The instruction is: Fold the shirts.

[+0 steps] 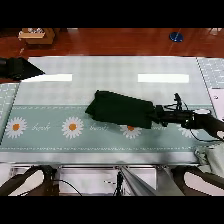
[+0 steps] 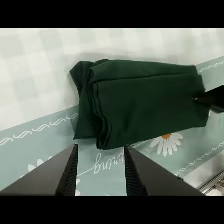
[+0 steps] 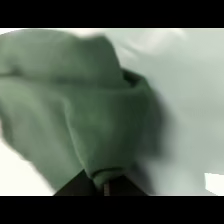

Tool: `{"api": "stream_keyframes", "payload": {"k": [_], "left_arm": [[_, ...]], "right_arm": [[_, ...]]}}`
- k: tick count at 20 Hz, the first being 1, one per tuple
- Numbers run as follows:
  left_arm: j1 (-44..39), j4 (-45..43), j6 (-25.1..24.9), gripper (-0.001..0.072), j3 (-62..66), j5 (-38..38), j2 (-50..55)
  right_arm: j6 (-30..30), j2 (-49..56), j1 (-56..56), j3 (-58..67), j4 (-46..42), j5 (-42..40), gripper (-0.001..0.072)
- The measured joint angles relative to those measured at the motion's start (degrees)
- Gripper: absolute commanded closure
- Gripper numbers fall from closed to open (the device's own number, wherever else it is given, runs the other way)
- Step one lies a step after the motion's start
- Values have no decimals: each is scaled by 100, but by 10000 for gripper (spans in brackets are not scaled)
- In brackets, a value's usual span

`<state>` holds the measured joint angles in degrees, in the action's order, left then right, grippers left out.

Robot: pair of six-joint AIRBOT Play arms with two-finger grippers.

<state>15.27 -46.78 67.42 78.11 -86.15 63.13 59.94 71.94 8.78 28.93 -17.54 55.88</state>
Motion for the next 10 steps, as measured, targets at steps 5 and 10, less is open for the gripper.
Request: {"api": "stream_keyframes", "payload": {"k": [5,10], "left_arm": [[0,0,0,336,0,2,0],[0,0,-98,336,0,4,0]], "right_arm": [[750,-1231,1110,1080,-439,1019,682],[1963,-2085,2916,2835,-2568,2579,682]]}}
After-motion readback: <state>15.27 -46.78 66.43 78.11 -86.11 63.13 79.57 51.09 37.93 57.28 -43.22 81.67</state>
